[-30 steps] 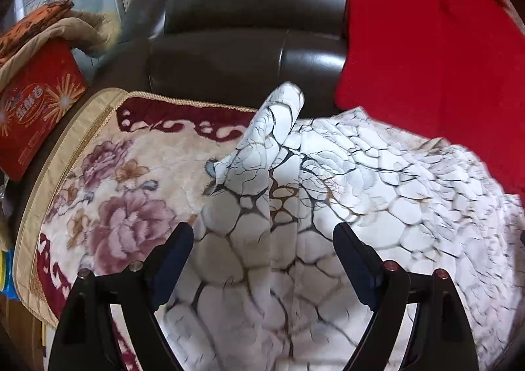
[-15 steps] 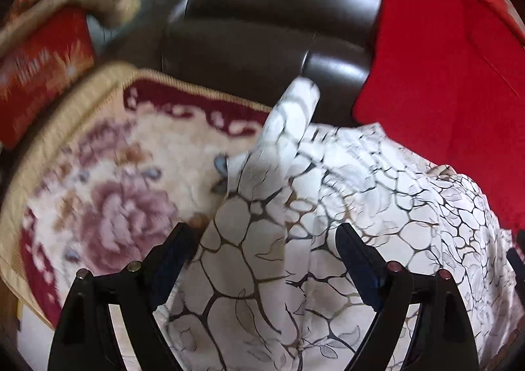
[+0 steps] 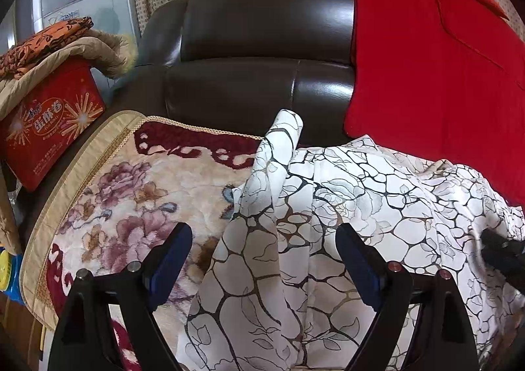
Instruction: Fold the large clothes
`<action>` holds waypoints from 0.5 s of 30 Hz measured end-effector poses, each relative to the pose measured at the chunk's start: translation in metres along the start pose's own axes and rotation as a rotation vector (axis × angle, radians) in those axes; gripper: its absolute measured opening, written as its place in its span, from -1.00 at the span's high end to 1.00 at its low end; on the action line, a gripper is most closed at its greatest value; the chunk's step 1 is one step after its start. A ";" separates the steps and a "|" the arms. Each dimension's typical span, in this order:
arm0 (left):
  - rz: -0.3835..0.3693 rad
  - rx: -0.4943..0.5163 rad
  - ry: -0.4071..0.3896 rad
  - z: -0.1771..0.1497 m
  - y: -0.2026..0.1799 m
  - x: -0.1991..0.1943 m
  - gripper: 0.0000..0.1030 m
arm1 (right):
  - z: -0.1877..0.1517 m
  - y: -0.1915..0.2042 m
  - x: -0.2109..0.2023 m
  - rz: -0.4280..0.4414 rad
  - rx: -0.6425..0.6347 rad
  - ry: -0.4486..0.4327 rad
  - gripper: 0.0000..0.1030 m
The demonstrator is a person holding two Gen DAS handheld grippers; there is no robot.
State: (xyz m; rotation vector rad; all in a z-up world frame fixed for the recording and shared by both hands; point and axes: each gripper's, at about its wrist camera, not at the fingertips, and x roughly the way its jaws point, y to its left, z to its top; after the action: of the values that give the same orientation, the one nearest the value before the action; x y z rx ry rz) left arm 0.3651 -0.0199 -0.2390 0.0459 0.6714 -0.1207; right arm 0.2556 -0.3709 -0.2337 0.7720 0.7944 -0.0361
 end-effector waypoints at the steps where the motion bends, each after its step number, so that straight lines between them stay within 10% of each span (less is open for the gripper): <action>1: 0.004 0.002 0.001 0.000 0.000 0.000 -0.75 | 0.004 -0.002 -0.009 0.007 -0.001 -0.014 -0.06; 9: 0.050 0.019 0.013 -0.005 0.002 0.012 -0.75 | 0.021 -0.019 -0.059 -0.071 0.046 -0.194 -0.06; 15: 0.100 0.038 0.074 -0.010 0.001 0.032 -0.75 | 0.027 -0.056 -0.030 -0.219 0.100 -0.064 -0.07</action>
State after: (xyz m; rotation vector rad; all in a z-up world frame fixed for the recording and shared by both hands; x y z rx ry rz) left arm 0.3839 -0.0213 -0.2669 0.1209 0.7390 -0.0361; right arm 0.2339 -0.4363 -0.2365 0.7719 0.8177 -0.2971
